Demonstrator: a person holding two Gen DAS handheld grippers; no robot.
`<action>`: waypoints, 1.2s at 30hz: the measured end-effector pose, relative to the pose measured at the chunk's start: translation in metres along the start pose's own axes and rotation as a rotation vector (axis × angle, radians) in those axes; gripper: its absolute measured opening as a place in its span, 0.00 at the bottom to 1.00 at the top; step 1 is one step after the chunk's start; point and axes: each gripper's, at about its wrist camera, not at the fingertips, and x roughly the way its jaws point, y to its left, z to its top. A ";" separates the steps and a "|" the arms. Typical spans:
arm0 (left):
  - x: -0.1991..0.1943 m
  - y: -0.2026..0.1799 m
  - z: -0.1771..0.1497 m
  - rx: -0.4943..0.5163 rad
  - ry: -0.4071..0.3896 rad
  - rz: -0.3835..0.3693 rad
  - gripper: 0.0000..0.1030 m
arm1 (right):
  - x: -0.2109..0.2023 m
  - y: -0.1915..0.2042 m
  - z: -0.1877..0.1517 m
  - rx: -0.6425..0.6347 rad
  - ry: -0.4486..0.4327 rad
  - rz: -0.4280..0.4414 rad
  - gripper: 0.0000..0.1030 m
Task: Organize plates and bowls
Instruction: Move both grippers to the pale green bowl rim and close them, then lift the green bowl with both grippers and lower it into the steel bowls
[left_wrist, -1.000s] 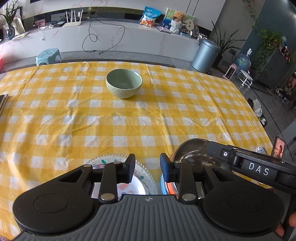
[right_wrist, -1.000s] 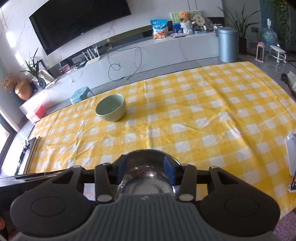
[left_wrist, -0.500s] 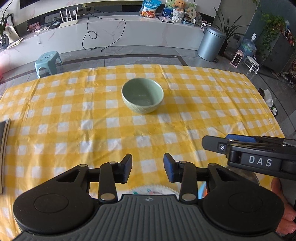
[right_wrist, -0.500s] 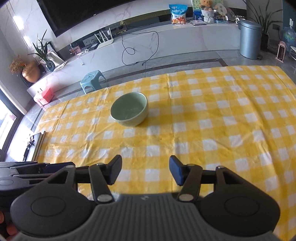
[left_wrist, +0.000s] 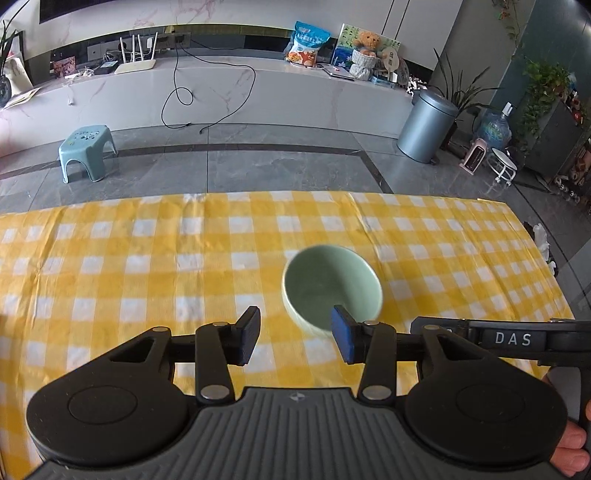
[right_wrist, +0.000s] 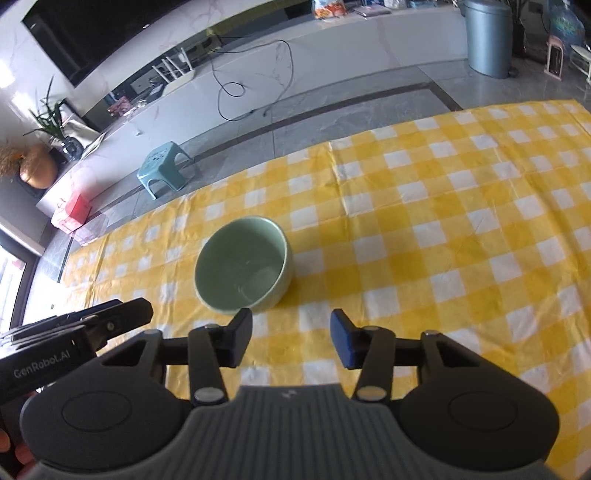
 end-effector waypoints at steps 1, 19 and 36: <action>0.007 0.002 0.003 -0.007 0.008 -0.003 0.49 | 0.004 0.000 0.005 0.007 0.001 0.008 0.44; 0.089 0.010 0.010 -0.128 0.141 0.011 0.21 | 0.078 0.003 0.018 0.184 0.051 -0.039 0.19; 0.081 0.002 0.001 -0.163 0.141 0.013 0.11 | 0.082 0.002 0.011 0.207 0.089 -0.032 0.10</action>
